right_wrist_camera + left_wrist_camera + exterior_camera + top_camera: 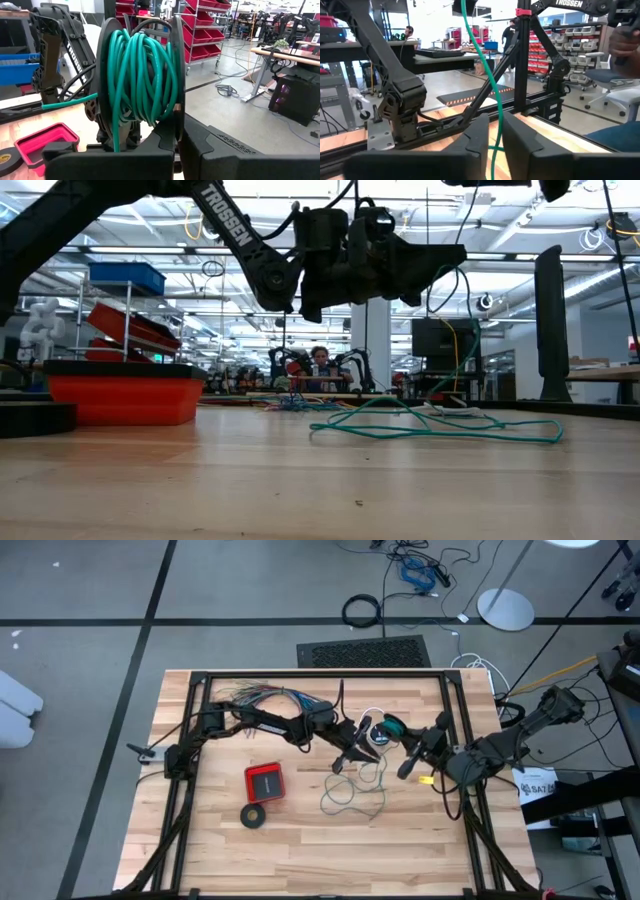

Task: Coil cords
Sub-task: Coil the green wire onto the spool

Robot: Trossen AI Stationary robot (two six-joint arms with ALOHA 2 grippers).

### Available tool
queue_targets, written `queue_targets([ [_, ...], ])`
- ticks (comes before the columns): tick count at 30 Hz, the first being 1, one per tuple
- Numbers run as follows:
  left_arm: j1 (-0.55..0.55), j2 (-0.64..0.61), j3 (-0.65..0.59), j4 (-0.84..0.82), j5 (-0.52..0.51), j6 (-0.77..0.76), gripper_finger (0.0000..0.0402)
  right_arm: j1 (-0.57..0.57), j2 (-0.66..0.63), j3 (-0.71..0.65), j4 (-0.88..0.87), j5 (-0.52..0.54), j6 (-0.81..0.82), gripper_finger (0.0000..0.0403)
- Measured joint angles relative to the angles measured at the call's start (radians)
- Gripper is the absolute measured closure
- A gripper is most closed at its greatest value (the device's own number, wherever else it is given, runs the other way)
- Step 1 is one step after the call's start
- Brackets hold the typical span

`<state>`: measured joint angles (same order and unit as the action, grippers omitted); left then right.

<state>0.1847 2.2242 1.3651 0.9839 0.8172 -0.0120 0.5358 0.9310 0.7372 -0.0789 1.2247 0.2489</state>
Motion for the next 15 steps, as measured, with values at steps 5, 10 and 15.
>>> queue_targets([
  [5, -0.002, 0.0, 0.0, -0.029, -0.003, 0.02, 0.039, 0.0, 0.005, 0.0, 0.0, -0.01, 0.0, 0.0403],
  [10, 0.023, 0.0, 0.001, -0.039, -0.032, 0.021, 0.0392, 0.001, 0.005, 0.0, -0.001, -0.05, 0.005, 0.0403],
  [15, 0.05, 0.0, 0.001, -0.05, -0.07, 0.011, 0.0397, 0.0, 0.012, 0.001, -0.003, -0.12, 0.029, 0.0403],
])
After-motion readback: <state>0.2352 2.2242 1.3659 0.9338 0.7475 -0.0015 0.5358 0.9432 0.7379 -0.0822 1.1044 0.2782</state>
